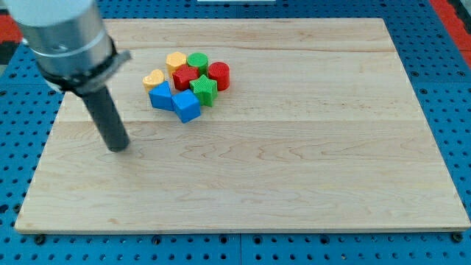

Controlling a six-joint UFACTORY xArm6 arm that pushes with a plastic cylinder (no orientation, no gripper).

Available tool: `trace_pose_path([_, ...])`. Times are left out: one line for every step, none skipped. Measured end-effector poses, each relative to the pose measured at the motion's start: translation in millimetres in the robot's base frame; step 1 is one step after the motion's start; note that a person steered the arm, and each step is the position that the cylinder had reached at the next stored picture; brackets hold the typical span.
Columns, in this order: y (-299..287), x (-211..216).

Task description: Place the heart in between the blue blocks

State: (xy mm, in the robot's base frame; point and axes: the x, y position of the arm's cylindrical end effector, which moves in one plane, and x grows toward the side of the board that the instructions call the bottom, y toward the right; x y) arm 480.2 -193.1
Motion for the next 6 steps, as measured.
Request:
trace_pose_path([-22, -56])
trace_pose_path([-35, -121])
trace_pose_path([28, -133])
trace_pose_path([105, -80])
trace_pose_path([140, -41])
trace_pose_path([163, -30])
